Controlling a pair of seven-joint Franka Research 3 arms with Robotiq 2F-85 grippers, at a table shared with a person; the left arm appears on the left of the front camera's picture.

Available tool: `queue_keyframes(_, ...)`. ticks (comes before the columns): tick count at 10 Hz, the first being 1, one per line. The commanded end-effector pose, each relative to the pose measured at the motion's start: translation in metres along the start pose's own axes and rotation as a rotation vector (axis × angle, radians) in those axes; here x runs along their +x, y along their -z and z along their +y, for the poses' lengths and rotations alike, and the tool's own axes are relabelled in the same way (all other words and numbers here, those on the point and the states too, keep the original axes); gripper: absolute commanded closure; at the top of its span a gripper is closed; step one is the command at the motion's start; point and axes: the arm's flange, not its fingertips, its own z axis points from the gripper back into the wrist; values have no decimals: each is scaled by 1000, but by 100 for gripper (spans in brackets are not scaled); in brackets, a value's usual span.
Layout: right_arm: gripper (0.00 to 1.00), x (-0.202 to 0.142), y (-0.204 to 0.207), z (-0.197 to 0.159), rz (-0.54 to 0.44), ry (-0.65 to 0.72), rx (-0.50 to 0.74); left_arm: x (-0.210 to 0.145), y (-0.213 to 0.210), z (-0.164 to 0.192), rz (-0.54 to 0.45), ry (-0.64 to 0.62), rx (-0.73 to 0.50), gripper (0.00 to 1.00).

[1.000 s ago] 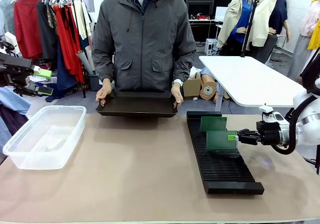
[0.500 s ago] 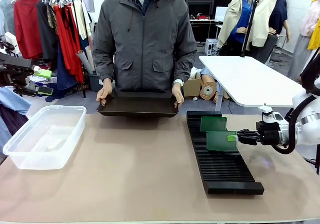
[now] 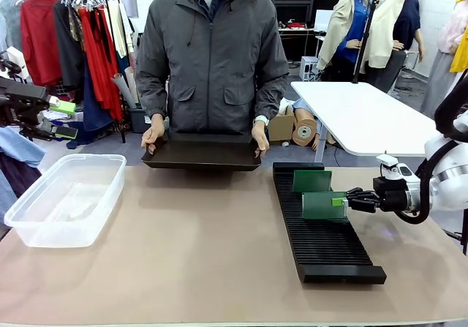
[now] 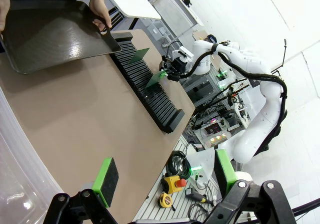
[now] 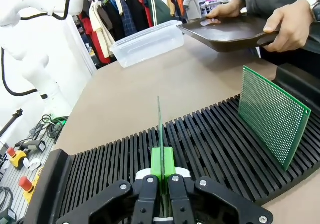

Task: Sort PCBs into racks and boxes based on the side picked up.
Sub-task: If the short side of the Blank PCB is picked up, insert it into the PCB Rack ; if the long side is picked up, place it in the Organizing box.

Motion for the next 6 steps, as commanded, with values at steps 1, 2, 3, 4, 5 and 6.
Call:
queue_keyframes(1, 100, -15, -5, -8, 7, -35, 10, 0, -1, -2, 0, -10, -10, 0)
queue_keyframes(2, 100, -19, -6, -8, 3, -49, 19, 0, -1, -2, 0, -10, -10, 0)
queue_keyframes(3, 100, -21, -7, -9, -2, -59, 33, 0, -1, -2, 0, -10, -10, 0)
queue_keyframes(4, 100, -23, -7, -10, -4, -65, 42, 0, -1, -2, 0, -10, -10, 0)
queue_keyframes(5, 100, -23, -5, -10, 2, -81, 46, 0, -1, -2, 0, -10, -10, 0)
queue_keyframes(6, 100, -23, -3, -11, 18, -87, 46, 0, -1, -2, 0, -10, -10, 0)
